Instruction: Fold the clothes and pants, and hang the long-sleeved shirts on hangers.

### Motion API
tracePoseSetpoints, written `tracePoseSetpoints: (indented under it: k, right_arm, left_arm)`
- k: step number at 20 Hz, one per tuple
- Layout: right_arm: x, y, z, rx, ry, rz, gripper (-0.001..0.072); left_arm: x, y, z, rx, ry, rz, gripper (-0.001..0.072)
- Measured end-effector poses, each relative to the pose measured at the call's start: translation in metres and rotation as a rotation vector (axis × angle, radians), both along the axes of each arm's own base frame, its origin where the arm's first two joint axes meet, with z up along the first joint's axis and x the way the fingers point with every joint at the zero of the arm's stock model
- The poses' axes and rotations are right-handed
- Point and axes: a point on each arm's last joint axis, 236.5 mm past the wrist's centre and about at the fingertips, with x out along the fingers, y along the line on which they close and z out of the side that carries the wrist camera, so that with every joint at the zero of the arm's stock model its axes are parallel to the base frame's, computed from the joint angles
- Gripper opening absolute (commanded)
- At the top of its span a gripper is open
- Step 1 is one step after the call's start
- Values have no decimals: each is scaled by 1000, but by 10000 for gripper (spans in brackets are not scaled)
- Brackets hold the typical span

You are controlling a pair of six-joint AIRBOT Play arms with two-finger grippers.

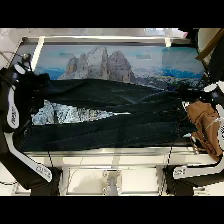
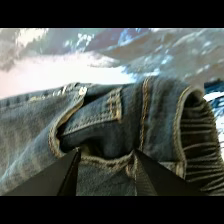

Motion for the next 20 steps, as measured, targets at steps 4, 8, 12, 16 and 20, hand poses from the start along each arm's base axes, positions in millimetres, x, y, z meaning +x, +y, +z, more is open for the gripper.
tracePoseSetpoints:
  k: [4,8,12,16,20]
  right_arm:
    - [-3,4,-2,11,15,11,365]
    - [-3,9,-1,15,16,20,365]
    - [2,22,-1,0,7,59,366]
    - [9,30,1,-40,-19,97,366]
    - [5,18,4,-60,-21,86,366]
  left_arm:
    - [9,8,99,18,-191,56,11]
    - [25,17,105,-1,-254,117,11]
    - [58,36,56,-51,-297,230,111]
    - [75,48,24,-92,-332,303,627]
    - [60,64,64,-91,-355,319,569]
